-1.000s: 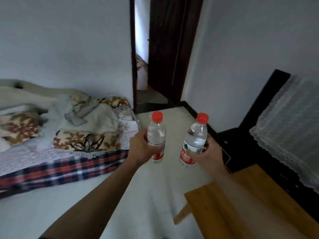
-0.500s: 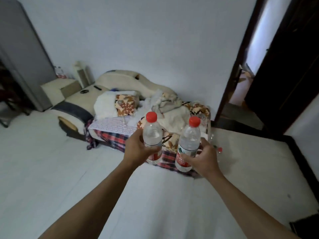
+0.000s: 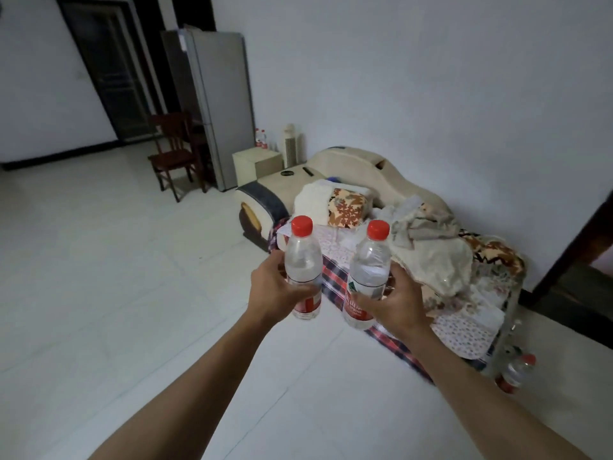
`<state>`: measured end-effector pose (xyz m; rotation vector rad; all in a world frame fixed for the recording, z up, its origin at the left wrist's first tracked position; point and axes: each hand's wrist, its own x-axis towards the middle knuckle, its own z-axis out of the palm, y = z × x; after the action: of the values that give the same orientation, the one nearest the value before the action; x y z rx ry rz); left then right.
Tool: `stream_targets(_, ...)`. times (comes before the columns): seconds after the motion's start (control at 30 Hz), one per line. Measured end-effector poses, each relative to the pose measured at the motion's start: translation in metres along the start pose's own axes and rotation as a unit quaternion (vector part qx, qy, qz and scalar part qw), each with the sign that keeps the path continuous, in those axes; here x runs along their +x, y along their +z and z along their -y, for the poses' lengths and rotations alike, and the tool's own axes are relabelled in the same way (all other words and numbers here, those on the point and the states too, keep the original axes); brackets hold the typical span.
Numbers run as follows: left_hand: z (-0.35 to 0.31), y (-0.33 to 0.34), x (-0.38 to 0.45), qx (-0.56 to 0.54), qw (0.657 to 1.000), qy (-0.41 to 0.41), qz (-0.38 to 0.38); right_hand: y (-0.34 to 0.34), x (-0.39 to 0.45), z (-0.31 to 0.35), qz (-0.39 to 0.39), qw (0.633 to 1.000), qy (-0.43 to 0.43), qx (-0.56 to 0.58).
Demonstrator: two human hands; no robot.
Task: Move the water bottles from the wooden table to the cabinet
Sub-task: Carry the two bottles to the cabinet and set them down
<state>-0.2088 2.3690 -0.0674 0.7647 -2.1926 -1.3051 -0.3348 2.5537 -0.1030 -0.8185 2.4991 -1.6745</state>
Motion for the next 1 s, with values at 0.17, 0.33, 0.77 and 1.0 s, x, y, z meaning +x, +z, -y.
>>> stream_targets(0.17,0.02,-0.058,-0.033,-0.005,0.999,-0.016,-0.048,0.031,-0.026,0.042,0.043,0.999,-0.021,-0.007)
stream_targets(0.33,0.039,-0.094,-0.053,-0.011,0.995,-0.03,-0.09,0.047,-0.045,0.06,0.075,0.997,-0.021,-0.026)
stream_targets(0.77,0.038,-0.087,-0.038,0.001,0.987,-0.038,-0.155,0.051,0.005,0.067,0.12,0.992,-0.042,0.005)
stream_targets(1.0,0.014,-0.054,0.012,0.01,0.985,-0.052,-0.164,0.044,0.073,0.05,0.15,0.987,-0.052,0.01)
